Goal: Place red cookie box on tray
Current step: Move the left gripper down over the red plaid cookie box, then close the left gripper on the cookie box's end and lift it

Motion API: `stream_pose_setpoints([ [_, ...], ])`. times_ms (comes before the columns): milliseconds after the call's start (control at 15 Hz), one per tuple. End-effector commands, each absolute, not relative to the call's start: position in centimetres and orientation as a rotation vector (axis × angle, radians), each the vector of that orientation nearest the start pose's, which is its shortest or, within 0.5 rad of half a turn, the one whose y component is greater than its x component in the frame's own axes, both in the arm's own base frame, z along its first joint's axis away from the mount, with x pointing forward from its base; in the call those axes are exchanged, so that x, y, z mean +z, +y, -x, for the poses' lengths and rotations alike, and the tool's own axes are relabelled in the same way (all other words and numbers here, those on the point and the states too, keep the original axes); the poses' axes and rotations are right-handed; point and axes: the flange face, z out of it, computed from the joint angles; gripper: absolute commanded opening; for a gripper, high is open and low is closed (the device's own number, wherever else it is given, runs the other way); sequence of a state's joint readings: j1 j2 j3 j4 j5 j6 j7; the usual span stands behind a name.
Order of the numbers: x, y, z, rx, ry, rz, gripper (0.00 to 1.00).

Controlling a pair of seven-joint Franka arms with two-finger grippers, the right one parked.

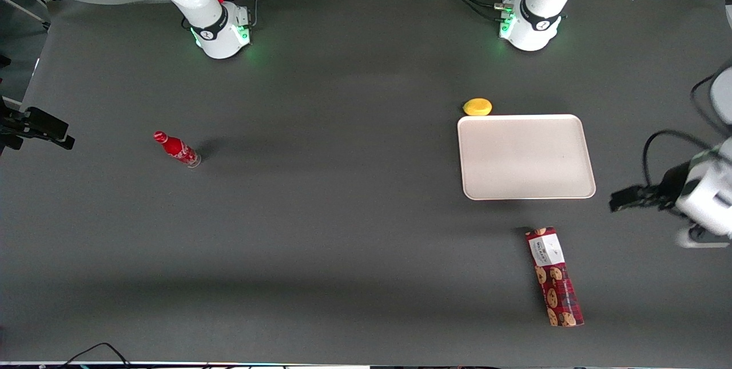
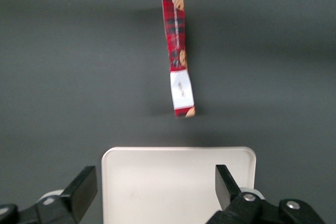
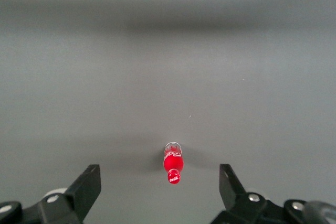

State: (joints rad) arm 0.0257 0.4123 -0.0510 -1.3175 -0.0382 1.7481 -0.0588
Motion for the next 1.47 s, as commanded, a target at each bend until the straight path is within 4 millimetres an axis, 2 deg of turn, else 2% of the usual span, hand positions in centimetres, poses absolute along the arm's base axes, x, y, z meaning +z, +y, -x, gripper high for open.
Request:
stream_pose_setpoints([
  [0, 44.1, -5.3, -75.1, -0.064, -0.227, 3.188, 1.00],
  [133, 39.6, -5.3, -77.2, -0.154, -0.280, 3.160, 1.00],
  [400, 33.2, -5.4, -78.8, -0.220, -0.327, 3.155, 1.00],
  [533, 31.1, -5.4, -79.1, -0.242, -0.324, 3.153, 1.00],
  [800, 26.2, -5.4, -78.8, -0.148, -0.340, 3.148, 1.00],
  [933, 24.5, -5.3, -78.2, -0.096, -0.329, 3.145, 0.97],
  [1067, 23.7, -5.4, -77.9, -0.071, -0.335, 3.144, 0.95],
  [1267, 22.0, -5.6, -77.6, -0.075, -0.330, 3.147, 0.83],
  [1333, 21.7, -5.4, -77.6, -0.085, -0.328, 3.147, 0.72],
  [1400, 21.7, -5.5, -77.5, -0.085, -0.324, 3.149, 0.55],
])
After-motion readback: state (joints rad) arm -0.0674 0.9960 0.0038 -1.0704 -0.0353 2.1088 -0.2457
